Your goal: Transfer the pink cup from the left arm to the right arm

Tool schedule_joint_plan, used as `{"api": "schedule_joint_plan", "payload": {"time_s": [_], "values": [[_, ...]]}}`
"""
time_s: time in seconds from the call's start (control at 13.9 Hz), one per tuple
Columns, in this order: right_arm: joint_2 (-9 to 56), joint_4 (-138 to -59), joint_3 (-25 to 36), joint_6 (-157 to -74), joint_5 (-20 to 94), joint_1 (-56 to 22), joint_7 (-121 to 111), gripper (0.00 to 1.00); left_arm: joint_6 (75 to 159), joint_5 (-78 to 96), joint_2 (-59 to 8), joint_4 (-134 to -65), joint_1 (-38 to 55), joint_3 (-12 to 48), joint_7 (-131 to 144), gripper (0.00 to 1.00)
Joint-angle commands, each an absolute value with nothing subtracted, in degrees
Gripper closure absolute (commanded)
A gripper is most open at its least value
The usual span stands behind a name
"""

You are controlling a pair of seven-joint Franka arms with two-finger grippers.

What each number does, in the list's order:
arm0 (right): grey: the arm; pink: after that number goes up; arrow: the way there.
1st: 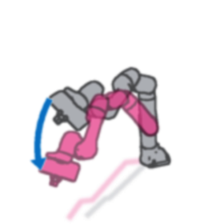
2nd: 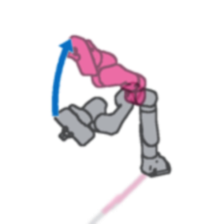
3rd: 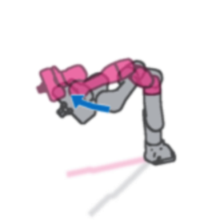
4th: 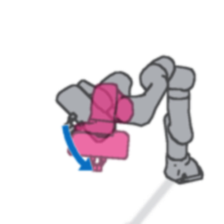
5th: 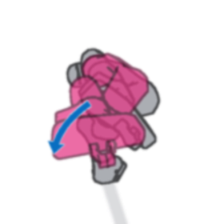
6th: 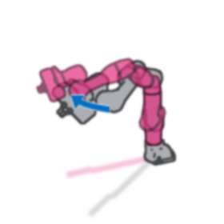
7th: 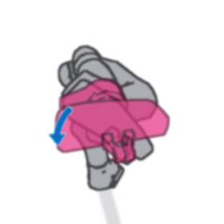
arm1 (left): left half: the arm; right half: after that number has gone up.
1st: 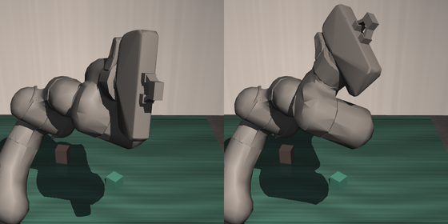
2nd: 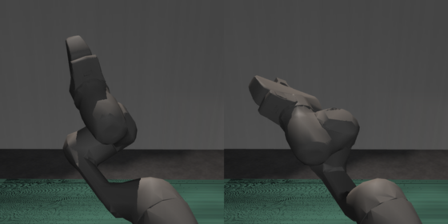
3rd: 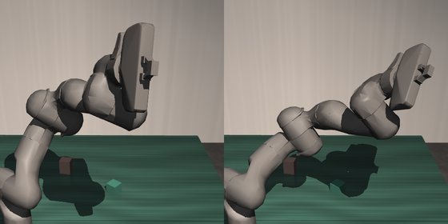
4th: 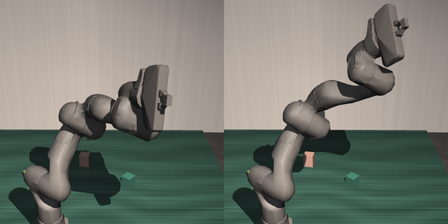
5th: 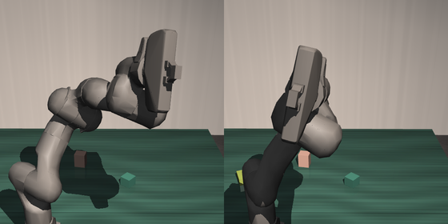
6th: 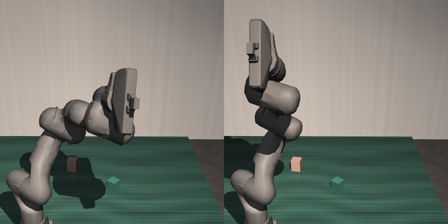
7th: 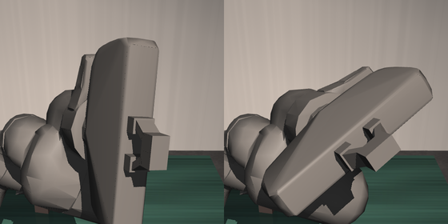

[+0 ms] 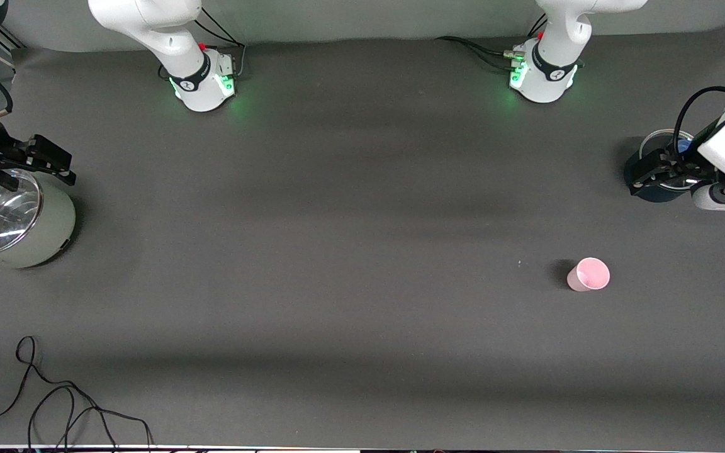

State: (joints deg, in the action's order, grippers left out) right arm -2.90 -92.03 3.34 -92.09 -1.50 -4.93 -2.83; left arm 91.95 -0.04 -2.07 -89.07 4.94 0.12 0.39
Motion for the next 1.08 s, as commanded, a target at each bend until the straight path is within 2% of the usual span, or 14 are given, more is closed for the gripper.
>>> {"api": "schedule_joint_plan", "payload": {"time_s": [0.0, 0.79, 1.01], "values": [[-2.3, -90.4, 3.4, -90.8, -2.8, -5.2, -3.3, 0.00, 91.2, -0.6, -2.6, -87.5, 5.8, -0.4, 0.1, 0.00], [-2.5, -92.3, 3.2, -90.8, -2.6, -4.7, -3.3, 0.00, 91.4, -0.7, -3.6, -86.7, 5.2, -0.4, -0.1, 0.00], [-2.0, -91.8, 3.2, -90.6, -2.7, -5.4, -3.1, 0.00, 91.0, 0.4, -6.1, -83.0, 2.7, -0.7, -12.5, 0.00]]}}
